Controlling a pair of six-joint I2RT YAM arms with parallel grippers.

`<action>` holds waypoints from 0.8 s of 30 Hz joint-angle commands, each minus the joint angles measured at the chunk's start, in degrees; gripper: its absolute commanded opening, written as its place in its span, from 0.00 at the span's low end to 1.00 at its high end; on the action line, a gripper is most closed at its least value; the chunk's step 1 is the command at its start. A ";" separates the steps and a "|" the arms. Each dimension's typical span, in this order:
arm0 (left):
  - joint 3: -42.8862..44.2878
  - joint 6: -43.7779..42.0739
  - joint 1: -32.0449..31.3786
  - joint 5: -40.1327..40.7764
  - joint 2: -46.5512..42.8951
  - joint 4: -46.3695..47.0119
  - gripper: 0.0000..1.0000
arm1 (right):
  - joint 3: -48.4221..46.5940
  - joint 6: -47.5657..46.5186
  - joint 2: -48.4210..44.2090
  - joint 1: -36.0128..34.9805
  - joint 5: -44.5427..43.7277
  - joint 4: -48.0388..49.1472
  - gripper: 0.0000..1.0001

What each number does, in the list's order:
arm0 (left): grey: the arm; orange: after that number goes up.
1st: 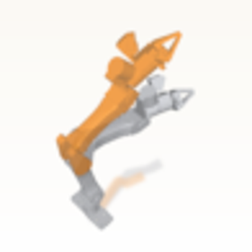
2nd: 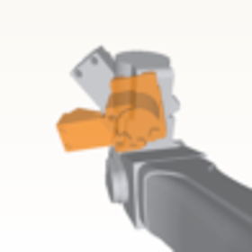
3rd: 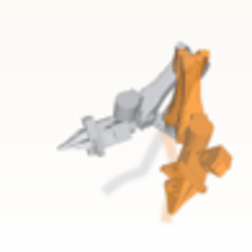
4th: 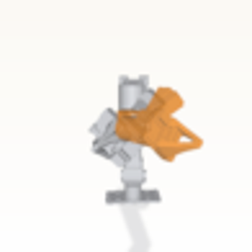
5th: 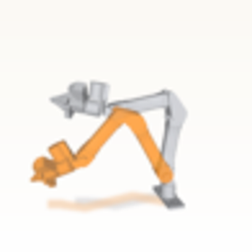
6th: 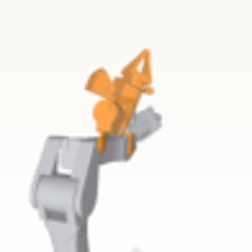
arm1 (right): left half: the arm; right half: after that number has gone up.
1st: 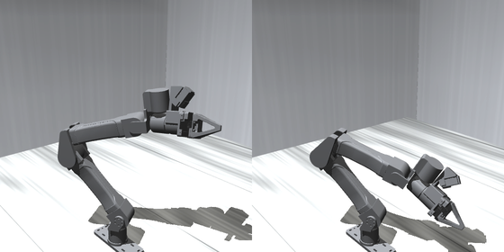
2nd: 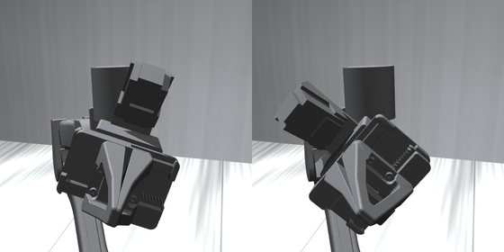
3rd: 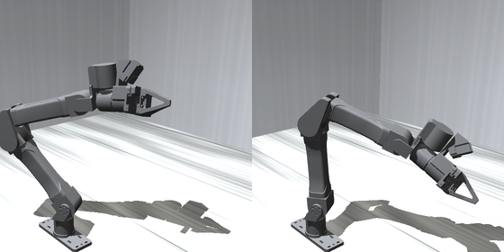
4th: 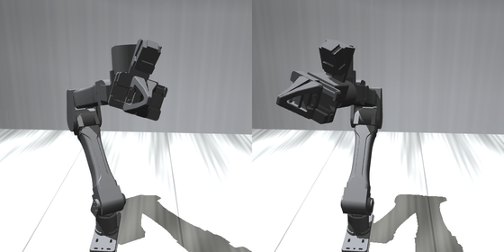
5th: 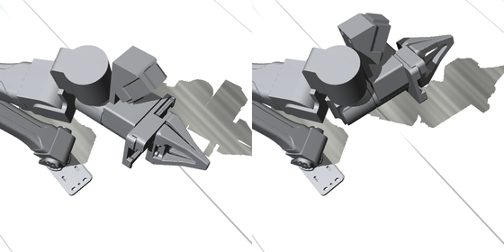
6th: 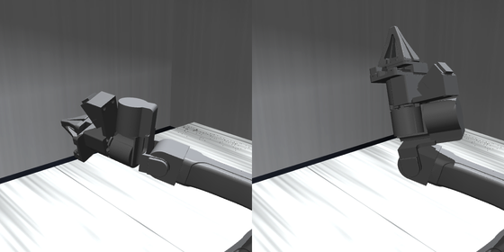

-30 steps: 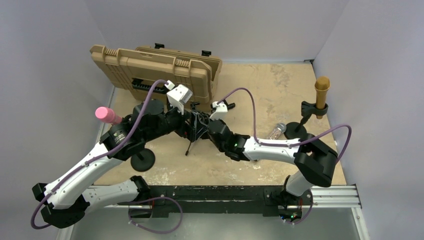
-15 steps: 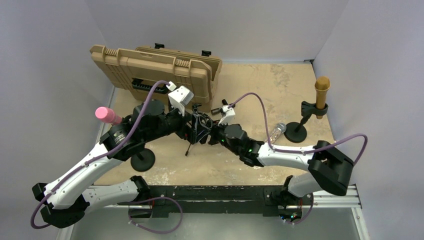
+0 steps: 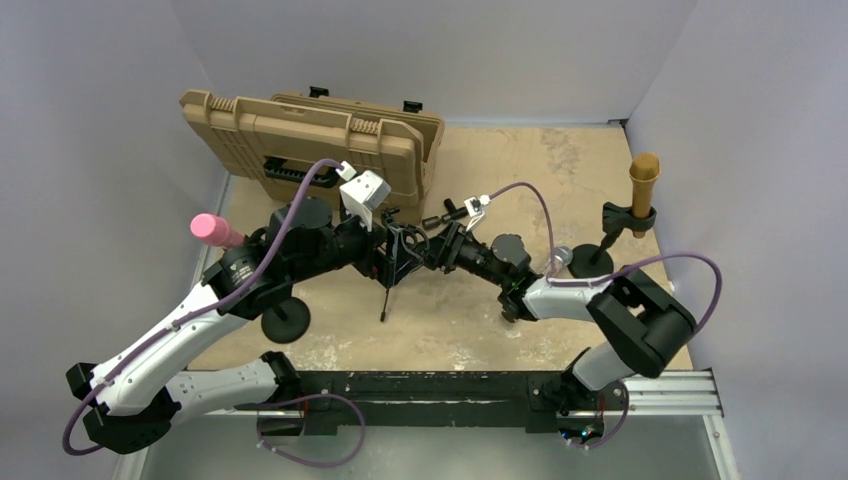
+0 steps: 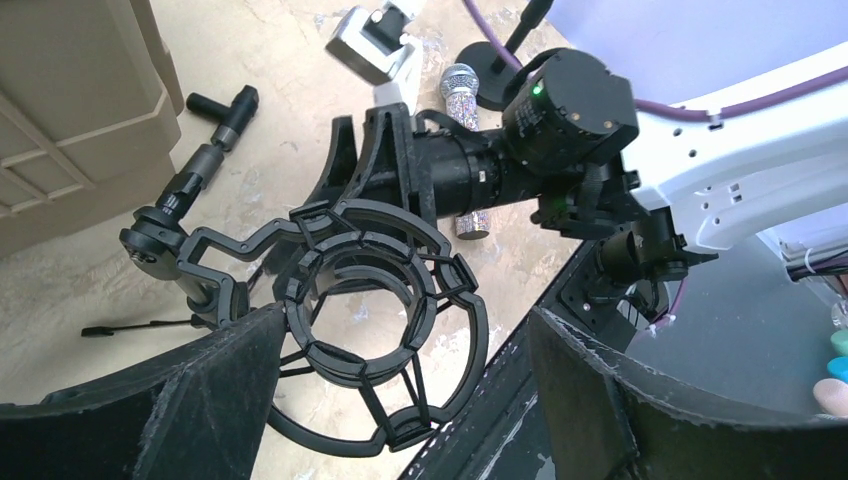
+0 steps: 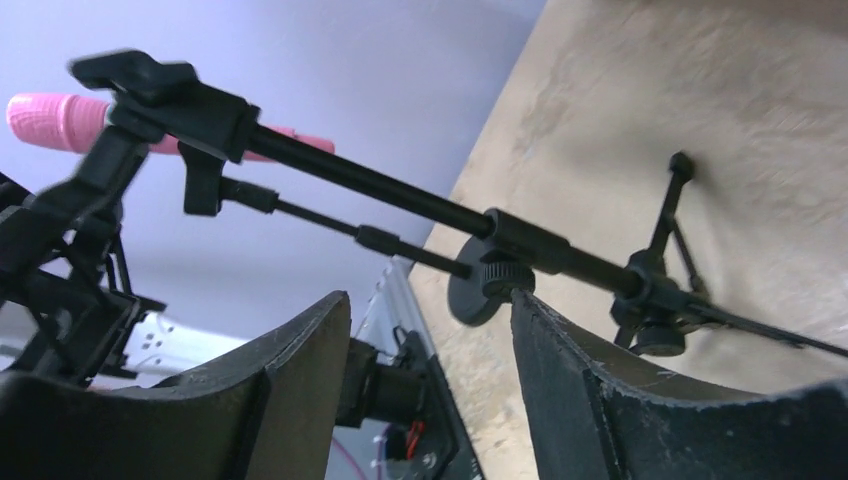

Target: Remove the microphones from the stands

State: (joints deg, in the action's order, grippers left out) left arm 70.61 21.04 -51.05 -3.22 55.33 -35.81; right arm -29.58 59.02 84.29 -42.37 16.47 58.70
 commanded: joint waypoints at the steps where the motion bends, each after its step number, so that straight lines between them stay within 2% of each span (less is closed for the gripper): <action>1: 1.92 1.13 -0.22 -1.11 -0.36 -0.19 0.88 | 0.96 8.98 4.52 0.09 8.77 12.25 0.58; 4: 1.98 1.19 -0.26 -1.00 -0.48 -0.19 0.88 | 1.15 9.72 6.53 0.06 7.67 12.05 0.57; 14: 1.97 0.87 -0.20 -1.52 0.13 0.48 0.91 | 0.65 13.30 14.13 0.01 11.34 22.38 0.53; 24: 2.74 0.06 -0.22 -0.65 -0.80 -0.23 0.96 | -2.92 13.09 17.41 0.15 11.61 23.55 0.51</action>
State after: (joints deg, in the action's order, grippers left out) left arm 70.94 21.47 -51.07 -3.79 55.27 -36.18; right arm -29.36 72.05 101.67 -42.37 26.83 78.54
